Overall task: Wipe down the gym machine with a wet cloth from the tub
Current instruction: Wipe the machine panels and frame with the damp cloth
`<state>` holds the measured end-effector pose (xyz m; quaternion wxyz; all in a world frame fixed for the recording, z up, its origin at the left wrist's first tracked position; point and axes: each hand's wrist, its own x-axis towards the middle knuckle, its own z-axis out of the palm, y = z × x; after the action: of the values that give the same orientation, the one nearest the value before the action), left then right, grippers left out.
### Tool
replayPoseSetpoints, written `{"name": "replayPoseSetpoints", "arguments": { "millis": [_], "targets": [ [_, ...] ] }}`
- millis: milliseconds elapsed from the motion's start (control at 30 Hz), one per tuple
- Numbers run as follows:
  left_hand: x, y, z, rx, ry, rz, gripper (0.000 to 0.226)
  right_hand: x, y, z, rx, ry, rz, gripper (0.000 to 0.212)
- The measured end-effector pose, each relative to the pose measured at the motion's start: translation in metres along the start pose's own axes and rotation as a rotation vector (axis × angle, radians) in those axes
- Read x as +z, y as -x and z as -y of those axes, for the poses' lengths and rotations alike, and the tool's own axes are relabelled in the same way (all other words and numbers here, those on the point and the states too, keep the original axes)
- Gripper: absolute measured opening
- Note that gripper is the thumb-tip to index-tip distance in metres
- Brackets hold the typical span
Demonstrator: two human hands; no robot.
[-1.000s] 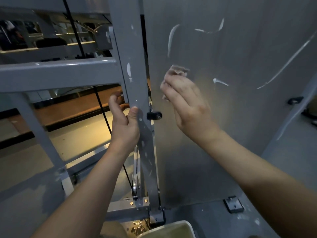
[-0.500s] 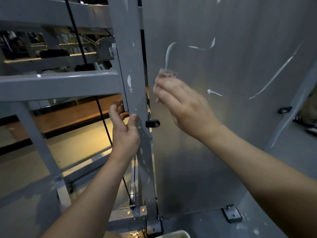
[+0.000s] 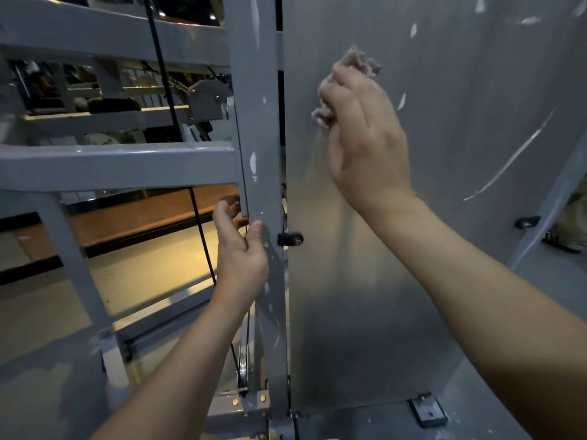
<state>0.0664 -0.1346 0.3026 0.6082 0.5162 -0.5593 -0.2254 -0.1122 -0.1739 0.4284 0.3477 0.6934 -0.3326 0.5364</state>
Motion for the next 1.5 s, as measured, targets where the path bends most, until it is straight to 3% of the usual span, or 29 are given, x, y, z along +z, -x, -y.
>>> {"name": "replayPoseSetpoints", "arguments": {
  "millis": [167,367,533,600,767,933,1067,1133,1267,1433,1500],
  "targets": [
    [-0.004,-0.001,-0.002,-0.003,-0.052,0.02,0.059,-0.004,0.056,0.015,-0.213,-0.026,0.208,0.026],
    [-0.003,-0.002,-0.003,-0.015,-0.052,0.015,0.059,0.004,-0.01,0.013,-0.07,0.003,0.06,0.029],
    [-0.006,-0.002,-0.003,-0.006,-0.053,0.018,0.057,-0.013,0.073,0.013,-0.18,-0.008,0.227,0.027],
    [-0.004,-0.001,-0.003,-0.017,-0.047,0.013,0.057,-0.009,0.047,0.003,-0.19,-0.005,0.194,0.026],
    [-0.006,-0.002,-0.007,-0.018,-0.065,0.019,0.058,-0.002,-0.008,0.004,-0.015,-0.003,0.034,0.031],
    [-0.006,-0.002,-0.009,0.011,-0.072,0.024,0.055,-0.001,0.043,0.019,-0.202,-0.05,0.243,0.029],
    [-0.001,-0.001,-0.005,0.014,-0.061,-0.009,0.055,-0.003,-0.002,0.001,-0.124,-0.033,0.122,0.029],
    [-0.001,-0.001,-0.006,0.008,-0.065,-0.013,0.054,-0.005,0.017,0.003,-0.09,-0.024,0.124,0.03],
    [-0.003,-0.001,-0.008,-0.002,-0.079,0.007,0.054,-0.003,0.046,0.007,-0.291,-0.025,0.239,0.024],
    [-0.005,-0.005,-0.006,0.023,-0.087,0.003,0.052,-0.007,-0.011,-0.008,-0.048,-0.034,0.026,0.031],
    [-0.006,-0.005,-0.008,0.014,-0.083,0.005,0.051,-0.001,0.003,0.004,-0.082,-0.012,0.048,0.033]
  ]
}}
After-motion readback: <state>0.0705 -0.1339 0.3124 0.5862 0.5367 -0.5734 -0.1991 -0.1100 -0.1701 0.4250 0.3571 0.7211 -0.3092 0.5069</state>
